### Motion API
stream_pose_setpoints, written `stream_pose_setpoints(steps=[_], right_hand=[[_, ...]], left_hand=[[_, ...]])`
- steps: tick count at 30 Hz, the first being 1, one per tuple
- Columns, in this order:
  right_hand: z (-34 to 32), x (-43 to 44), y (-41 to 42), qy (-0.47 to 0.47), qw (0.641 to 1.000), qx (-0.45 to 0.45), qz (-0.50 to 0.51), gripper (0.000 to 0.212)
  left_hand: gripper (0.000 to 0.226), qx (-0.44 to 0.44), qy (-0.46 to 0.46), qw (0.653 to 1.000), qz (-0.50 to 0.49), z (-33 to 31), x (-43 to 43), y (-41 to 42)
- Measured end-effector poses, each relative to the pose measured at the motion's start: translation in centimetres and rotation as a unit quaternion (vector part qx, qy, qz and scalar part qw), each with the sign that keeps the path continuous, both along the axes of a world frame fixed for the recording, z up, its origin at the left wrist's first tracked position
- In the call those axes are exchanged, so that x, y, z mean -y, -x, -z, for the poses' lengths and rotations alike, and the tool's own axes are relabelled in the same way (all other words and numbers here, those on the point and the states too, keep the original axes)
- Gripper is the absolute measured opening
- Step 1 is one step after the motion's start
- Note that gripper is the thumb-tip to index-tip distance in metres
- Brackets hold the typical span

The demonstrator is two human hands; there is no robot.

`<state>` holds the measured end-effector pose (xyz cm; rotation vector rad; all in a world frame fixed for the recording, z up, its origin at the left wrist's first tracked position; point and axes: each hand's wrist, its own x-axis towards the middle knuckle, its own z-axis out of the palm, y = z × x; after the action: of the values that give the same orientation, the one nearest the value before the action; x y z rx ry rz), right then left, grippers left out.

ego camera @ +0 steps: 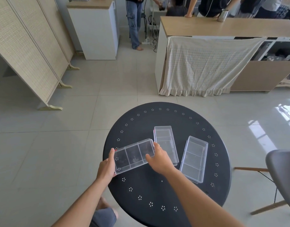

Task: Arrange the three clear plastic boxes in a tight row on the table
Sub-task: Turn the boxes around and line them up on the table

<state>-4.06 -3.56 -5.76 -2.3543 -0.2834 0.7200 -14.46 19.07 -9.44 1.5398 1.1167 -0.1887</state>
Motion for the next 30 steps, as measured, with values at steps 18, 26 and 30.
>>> stream_pose_setpoints(steps=[18,26,30], right_hand=[[1.2,4.3,0.2,0.029,0.984,0.163,0.070,0.053],[4.3,7.4,1.2,0.154,0.980,0.128,0.022,0.061],[4.8,7.3,2.0,0.169,0.968,0.174,0.062,0.067]], left_hand=[[0.024,-0.009,-0.100,0.994,0.030,2.2,2.5,0.4],[0.047,0.006,-0.036,0.998,-0.042,2.9,4.4,-0.6],[0.055,-0.010,-0.080,0.995,-0.064,3.4,5.9,0.1]])
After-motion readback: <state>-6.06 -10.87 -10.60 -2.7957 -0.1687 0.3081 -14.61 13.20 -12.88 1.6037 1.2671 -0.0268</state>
